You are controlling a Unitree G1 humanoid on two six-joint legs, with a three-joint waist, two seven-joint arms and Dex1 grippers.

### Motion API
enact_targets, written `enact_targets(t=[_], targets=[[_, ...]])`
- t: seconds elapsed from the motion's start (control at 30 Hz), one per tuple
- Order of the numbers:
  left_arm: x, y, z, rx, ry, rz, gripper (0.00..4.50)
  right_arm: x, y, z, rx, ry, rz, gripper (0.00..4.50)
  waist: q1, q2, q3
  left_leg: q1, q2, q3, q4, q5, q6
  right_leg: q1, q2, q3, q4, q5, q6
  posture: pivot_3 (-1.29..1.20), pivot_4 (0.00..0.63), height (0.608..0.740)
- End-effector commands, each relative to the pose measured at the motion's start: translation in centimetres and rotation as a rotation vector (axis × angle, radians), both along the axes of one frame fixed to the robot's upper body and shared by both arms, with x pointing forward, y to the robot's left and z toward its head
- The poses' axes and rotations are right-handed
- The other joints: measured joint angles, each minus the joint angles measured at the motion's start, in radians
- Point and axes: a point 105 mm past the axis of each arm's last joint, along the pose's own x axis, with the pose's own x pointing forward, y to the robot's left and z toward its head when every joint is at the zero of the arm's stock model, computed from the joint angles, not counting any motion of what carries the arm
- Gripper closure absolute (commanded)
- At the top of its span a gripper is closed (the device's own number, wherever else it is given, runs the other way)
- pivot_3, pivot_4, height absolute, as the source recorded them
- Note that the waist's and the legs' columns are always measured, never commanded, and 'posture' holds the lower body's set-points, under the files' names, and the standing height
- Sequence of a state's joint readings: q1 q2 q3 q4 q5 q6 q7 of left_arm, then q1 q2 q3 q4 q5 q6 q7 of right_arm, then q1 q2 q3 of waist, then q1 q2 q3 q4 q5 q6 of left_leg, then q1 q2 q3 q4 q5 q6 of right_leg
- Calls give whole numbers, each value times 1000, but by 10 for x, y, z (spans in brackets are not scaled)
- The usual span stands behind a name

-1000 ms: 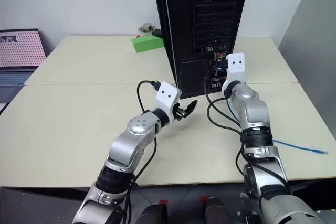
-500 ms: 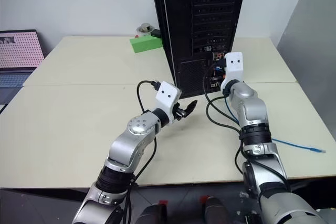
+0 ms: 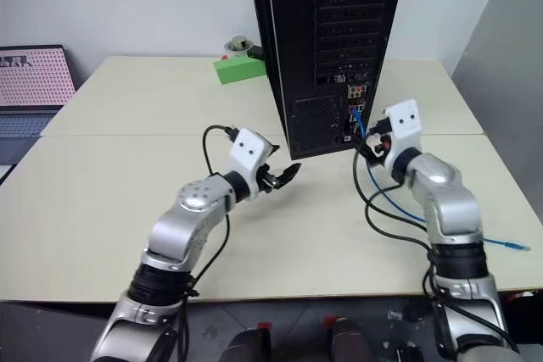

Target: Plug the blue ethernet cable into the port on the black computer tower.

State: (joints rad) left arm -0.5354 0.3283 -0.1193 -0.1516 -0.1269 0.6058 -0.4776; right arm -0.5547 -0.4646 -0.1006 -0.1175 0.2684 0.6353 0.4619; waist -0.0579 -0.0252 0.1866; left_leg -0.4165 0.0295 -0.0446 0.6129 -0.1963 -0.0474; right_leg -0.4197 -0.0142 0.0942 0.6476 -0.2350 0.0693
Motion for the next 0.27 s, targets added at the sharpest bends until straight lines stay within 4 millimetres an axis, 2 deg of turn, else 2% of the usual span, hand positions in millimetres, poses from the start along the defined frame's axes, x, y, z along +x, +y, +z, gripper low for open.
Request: enact_targets(t=[0.03,0.13,0.27], targets=[[-7,7,19,17,-45,-78,956,-29,-9,26,0,-85,109,14,1,0,0,0,0,0,0,0,0,0,0,0,0,0,0,0,150,740],[-8,18,26,33,-47,-92,956,-43,-15,33,8,-95,161,14,1,0,0,0,0,0,0,0,0,0,0,0,0,-1,1,0,150,740],[-11,25,29,19,-32,-140,956,-52,-18,35,13,-90,197,14,0,0,0,1,0,0,0,0,0,0,0,0,0,-1,1,0,150,740]])
